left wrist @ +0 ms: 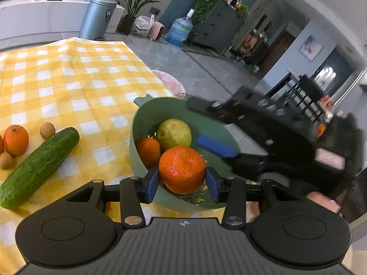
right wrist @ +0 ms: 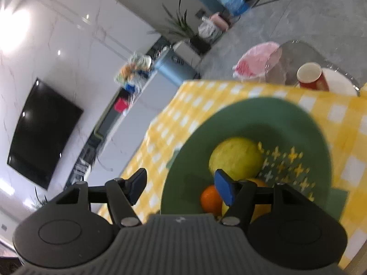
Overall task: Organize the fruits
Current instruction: 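Carry the orange to the colander and release it with the left tool, then release the orange into the colander with the right tool, then grasp an orange with the left tool while the right tool grasps another orange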
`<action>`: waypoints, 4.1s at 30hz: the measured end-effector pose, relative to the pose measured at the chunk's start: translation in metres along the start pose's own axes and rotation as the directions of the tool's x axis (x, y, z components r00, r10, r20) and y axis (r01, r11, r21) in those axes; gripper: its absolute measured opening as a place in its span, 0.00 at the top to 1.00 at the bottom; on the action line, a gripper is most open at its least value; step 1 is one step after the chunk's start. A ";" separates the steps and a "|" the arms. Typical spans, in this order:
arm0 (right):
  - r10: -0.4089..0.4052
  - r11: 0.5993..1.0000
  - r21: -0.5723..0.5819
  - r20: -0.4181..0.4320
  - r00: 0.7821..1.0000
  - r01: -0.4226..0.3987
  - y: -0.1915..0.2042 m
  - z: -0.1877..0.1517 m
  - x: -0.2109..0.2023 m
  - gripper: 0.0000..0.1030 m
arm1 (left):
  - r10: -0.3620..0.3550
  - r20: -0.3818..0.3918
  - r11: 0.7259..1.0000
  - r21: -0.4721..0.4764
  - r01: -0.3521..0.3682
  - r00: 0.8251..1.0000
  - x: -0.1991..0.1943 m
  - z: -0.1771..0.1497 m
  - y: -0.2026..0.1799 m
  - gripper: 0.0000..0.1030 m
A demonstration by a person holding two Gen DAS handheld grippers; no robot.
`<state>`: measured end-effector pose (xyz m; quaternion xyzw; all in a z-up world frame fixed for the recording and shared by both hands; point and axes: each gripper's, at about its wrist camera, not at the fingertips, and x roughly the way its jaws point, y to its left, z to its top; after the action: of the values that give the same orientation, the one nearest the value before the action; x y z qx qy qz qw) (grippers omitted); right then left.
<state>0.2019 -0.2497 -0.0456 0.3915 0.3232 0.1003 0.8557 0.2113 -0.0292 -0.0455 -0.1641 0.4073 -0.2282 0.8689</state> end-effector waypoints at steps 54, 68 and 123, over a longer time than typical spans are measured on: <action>-0.269 0.962 0.024 -0.103 0.958 0.272 -0.015 0.000 -0.011 1.00 | 0.166 0.056 0.986 -0.035 -0.164 0.985 -0.048 -0.017 0.011 0.22; -0.136 0.986 0.089 -0.064 0.989 0.142 -0.017 0.008 -0.029 0.58 | 0.172 0.058 0.985 -0.039 -0.170 0.983 -0.052 -0.018 0.012 0.22; -0.178 0.924 -0.382 -0.424 0.888 0.002 0.153 -0.115 0.200 0.64 | 0.472 0.092 0.842 -0.340 -0.418 0.877 -0.085 -0.011 0.189 0.26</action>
<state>0.2958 0.0083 -0.0838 0.1727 0.5060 0.2072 0.8193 0.2047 0.1738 -0.0871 -0.2180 0.3884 0.0621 0.8932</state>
